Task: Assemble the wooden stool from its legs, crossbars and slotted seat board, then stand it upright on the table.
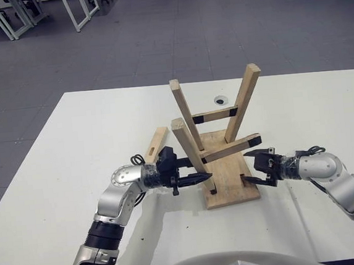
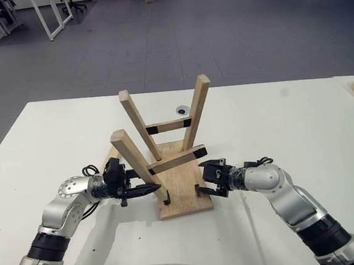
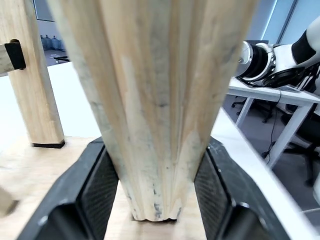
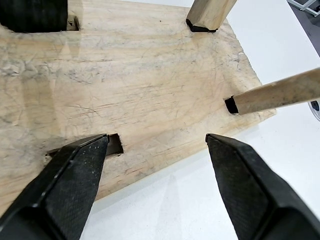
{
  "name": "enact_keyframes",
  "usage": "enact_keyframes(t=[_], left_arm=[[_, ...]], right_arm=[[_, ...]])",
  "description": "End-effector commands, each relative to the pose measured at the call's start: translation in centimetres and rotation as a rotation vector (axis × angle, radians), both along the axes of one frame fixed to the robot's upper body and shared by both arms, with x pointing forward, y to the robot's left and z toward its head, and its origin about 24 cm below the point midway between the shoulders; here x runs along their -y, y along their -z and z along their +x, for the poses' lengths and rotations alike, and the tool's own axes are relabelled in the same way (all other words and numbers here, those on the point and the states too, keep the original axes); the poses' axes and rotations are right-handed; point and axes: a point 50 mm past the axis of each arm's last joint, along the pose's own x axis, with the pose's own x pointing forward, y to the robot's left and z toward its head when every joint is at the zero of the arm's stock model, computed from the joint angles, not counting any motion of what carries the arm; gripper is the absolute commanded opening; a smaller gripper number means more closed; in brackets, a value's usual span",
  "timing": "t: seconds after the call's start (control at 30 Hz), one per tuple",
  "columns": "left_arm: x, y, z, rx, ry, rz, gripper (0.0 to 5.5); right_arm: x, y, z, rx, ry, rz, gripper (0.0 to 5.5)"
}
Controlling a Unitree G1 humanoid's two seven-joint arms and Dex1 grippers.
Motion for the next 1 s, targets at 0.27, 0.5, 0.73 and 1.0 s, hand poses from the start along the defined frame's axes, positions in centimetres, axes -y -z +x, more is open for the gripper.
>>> enact_keyframes(t=[0.27,0.5,0.73,1.0], left_arm=[[-0.9,2.3,-0.1,0.168,-0.102,0.274,2.04],[-1.3,4.2,-1.4,0.251,-0.156,0.434,2.04],[-1.1,5.7,-1.2,0.292,-0.158,0.530,2.05],[1.1,-0.8,-0.2,0.517,-0.158,0.118,2.93]], right_arm=[[1.8,3.8,-2.7,-0.167,0.083,-0.121,3.57],[2.3,4.5,-3.8,-0.197,0.125,-0.049,3.57],[2.7,5.8,-4.3,-0.229,0.151,-0.037,3.57],[2.7,5.9,-4.4,-0.227,0.155,-0.028,3.57]])
